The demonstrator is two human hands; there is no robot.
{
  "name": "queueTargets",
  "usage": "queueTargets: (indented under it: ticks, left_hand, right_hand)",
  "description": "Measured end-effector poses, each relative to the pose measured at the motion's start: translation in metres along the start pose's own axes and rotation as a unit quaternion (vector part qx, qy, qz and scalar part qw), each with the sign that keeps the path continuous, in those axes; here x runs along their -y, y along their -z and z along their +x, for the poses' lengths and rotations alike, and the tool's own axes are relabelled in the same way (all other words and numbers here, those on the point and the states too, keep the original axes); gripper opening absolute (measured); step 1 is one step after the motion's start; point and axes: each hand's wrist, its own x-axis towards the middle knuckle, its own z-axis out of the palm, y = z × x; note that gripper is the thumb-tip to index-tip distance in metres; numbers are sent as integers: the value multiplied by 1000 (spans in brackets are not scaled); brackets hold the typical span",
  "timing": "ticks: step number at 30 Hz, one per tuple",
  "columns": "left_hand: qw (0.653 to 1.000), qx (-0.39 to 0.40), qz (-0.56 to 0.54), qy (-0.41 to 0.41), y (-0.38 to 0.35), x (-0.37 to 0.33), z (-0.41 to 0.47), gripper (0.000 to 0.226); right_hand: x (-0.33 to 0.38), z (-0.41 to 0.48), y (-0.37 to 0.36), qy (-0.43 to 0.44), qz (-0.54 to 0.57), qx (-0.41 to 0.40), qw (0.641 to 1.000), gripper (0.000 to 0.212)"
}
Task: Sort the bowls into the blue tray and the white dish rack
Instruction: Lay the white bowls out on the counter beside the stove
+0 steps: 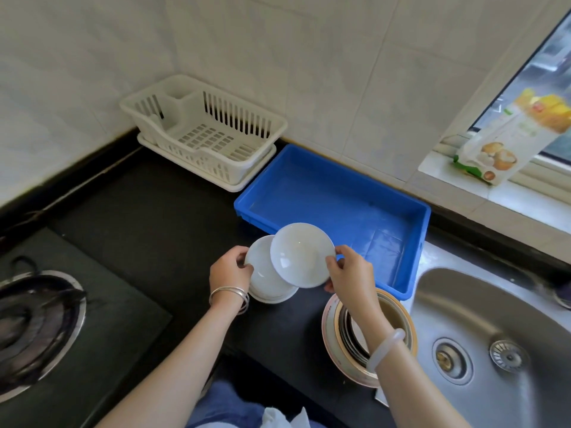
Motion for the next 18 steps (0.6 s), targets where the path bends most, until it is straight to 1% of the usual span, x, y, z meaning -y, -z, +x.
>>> queueTargets:
  ticks: [5,9,11,14,18]
  left_hand:
    - [999,-4,-39,9,11,-3,8,26]
    - [989,-4,-141,32,33,-7,26,27]
    - [984,-2,-174,39,49,-10,36,29]
    - [973,-14,-220,67,79,-6,57,29]
    - [956,-58,-263,113,117,17,91,26]
  right_hand:
    - [10,2,3,12,22,0,1000,17]
    - [33,10,-1,59,27,-8,998,9]
    - [49,14,-4,81,38,-3,996,9]
    - [81,27,-18,103,58,26,993,10]
    - [124,53,-53,111,66,85,988,18]
